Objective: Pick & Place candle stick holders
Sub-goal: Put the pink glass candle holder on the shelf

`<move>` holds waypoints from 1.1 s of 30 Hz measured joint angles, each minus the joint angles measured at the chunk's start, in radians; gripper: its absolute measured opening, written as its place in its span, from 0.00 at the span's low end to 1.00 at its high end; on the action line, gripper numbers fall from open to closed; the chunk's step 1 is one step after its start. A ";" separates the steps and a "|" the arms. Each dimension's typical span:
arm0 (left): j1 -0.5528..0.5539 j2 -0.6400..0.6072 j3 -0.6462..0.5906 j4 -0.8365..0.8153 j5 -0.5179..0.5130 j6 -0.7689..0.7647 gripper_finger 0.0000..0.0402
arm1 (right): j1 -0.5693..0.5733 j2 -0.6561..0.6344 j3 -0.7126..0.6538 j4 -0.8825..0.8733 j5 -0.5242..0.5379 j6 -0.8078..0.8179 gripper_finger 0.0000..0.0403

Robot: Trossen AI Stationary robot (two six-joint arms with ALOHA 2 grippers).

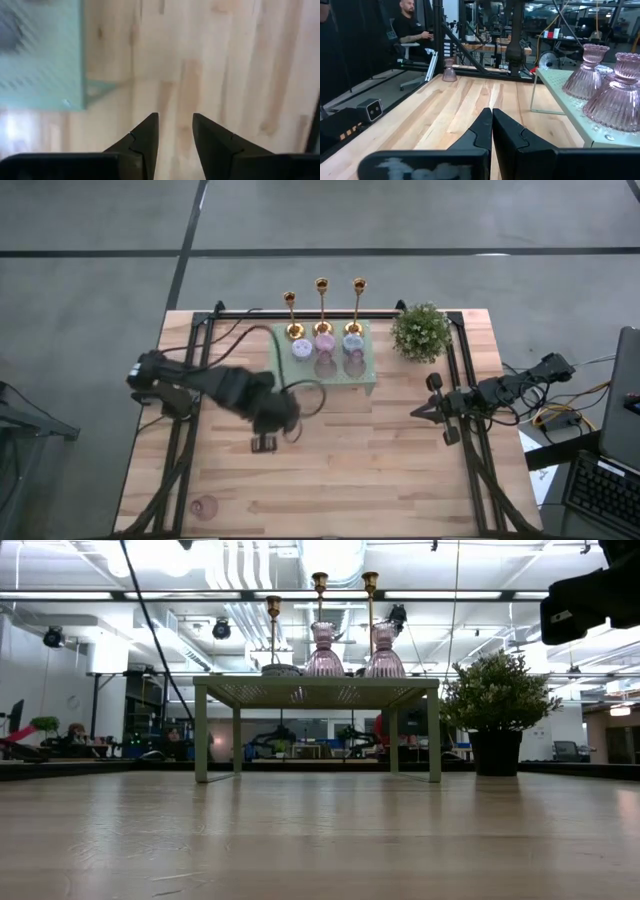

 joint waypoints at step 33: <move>-0.870 -0.064 -0.480 0.412 0.007 -1.499 0.30 | 0.001 0.004 0.000 0.000 -0.002 -0.001 0.02</move>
